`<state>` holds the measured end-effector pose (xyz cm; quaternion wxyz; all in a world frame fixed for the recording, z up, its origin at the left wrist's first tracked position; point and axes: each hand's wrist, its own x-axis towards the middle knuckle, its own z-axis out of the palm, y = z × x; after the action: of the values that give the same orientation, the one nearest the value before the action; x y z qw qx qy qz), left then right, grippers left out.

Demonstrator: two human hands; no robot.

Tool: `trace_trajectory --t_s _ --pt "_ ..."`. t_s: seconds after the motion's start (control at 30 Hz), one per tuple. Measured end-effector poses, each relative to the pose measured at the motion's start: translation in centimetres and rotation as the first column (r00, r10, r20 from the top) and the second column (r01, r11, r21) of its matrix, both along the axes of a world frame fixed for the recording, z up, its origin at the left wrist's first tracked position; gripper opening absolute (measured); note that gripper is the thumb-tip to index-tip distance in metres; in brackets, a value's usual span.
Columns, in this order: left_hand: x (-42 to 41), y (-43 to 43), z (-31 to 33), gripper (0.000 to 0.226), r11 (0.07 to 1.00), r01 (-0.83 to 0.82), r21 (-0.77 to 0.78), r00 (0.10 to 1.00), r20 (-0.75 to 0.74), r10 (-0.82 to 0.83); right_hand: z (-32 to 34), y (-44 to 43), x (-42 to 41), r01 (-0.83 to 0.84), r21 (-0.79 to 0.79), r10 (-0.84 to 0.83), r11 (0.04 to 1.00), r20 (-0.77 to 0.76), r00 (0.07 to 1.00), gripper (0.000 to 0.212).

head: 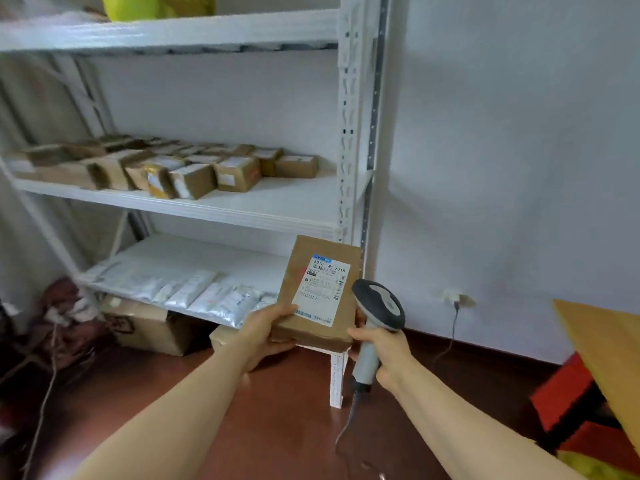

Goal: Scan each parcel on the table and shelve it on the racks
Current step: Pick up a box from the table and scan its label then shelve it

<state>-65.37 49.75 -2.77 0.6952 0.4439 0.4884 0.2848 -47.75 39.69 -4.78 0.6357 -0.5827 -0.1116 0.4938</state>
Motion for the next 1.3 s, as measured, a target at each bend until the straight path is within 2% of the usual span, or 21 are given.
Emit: trace_trajectory --t_s 0.07,0.17,0.27,0.37,0.57,0.7,0.97,1.07,1.23,1.3 --pt "-4.5 3.5 0.3 0.029 0.997 -0.073 0.028 0.997 0.000 0.073 0.2 4.5 -4.2 -0.039 0.008 0.039 0.999 -0.008 0.999 0.041" --pt "-9.2 8.5 1.3 0.032 0.989 -0.127 0.071 0.991 -0.020 0.129 0.8 10.1 -9.0 -0.043 0.020 0.044 0.999 -0.025 0.999 0.033" --pt "-11.0 12.9 2.6 0.026 0.982 -0.147 0.117 0.989 -0.012 0.149 1.7 14.9 -11.3 -0.032 0.052 0.033 0.998 -0.030 0.999 0.034" --pt "-11.1 17.0 3.7 0.031 0.978 -0.117 0.171 0.993 -0.006 0.120 3.0 19.0 -11.6 -0.008 0.077 0.008 0.997 -0.005 1.000 0.030" --pt "-7.7 24.7 6.3 0.018 0.964 -0.131 0.229 0.990 0.081 0.115 6.5 27.3 -8.7 0.038 0.108 -0.049 0.993 0.108 0.993 0.019" --pt "-4.0 30.3 7.2 0.038 0.959 -0.125 0.253 0.989 0.110 0.100 8.4 33.4 -5.4 0.055 0.076 -0.069 0.996 0.192 0.979 0.016" --pt "3.2 42.0 7.4 0.042 0.975 -0.055 0.213 0.997 -0.033 0.063 9.3 45.6 0.9 0.079 0.008 -0.079 0.997 0.154 0.985 0.016" --pt "5.1 46.0 6.9 0.044 0.976 -0.051 0.212 0.997 -0.043 0.062 9.2 49.6 2.8 0.082 -0.011 -0.079 0.997 0.150 0.986 0.022" --pt "7.2 51.3 6.2 0.062 0.932 -0.073 0.355 0.971 -0.186 0.147 9.2 54.8 4.8 0.071 -0.028 -0.067 0.997 0.142 0.988 0.020" --pt "7.7 52.9 6.0 0.068 0.923 -0.087 0.376 0.964 -0.202 0.173 9.1 56.4 5.4 0.068 -0.036 -0.063 0.997 0.122 0.990 0.019"
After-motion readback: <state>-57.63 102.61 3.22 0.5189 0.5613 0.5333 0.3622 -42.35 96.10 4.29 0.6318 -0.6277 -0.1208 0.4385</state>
